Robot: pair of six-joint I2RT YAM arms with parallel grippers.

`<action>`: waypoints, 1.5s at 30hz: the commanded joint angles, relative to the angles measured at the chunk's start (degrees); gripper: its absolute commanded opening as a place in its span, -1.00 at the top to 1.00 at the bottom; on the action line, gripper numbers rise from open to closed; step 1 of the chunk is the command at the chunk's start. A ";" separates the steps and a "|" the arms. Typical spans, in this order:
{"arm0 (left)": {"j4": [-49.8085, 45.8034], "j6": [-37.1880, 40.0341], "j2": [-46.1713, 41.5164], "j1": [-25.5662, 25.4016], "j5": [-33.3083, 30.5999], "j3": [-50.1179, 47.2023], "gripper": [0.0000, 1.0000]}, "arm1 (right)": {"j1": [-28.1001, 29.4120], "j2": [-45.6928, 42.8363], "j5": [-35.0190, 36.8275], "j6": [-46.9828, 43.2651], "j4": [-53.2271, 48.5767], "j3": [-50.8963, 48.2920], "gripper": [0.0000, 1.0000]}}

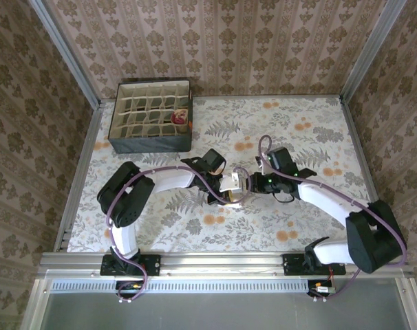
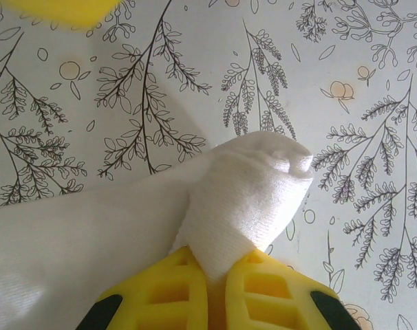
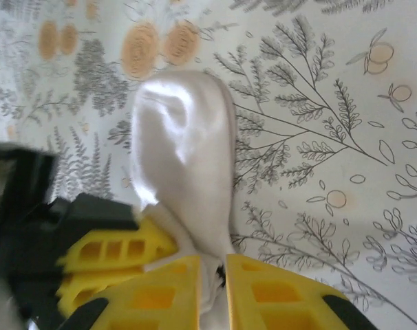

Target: Roll the socks

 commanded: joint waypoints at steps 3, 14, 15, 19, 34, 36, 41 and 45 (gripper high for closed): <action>-2.94 3.28 -0.05 -0.85 -0.93 -3.28 1.00 | 0.55 9.20 -6.62 3.03 8.62 1.94 0.76; -4.05 11.36 -1.60 -2.68 -3.61 -4.30 1.00 | 4.12 19.40 -10.17 3.01 13.73 8.65 0.81; -4.19 11.79 -1.60 -3.00 -4.21 -4.29 1.00 | 4.25 20.58 -10.39 3.03 13.58 9.22 0.81; -5.09 12.90 -1.84 -4.16 -6.91 -3.64 1.00 | 4.42 25.76 -8.78 4.40 9.98 11.51 0.82; -12.34 2.29 -3.08 -6.93 -11.37 -1.63 1.00 | 0.20 32.55 -3.02 9.67 3.33 12.29 0.87; -13.93 -0.99 -1.71 -6.93 -11.10 -0.56 1.00 | -0.34 33.05 -3.17 10.02 3.80 12.04 0.87; -14.47 -9.74 1.00 -5.43 -8.36 0.86 1.00 | -1.67 32.71 -3.47 11.11 6.09 10.29 0.88; -12.50 -13.20 1.65 -3.88 -4.48 0.55 1.00 | -2.31 31.93 -3.21 11.55 7.02 9.07 0.89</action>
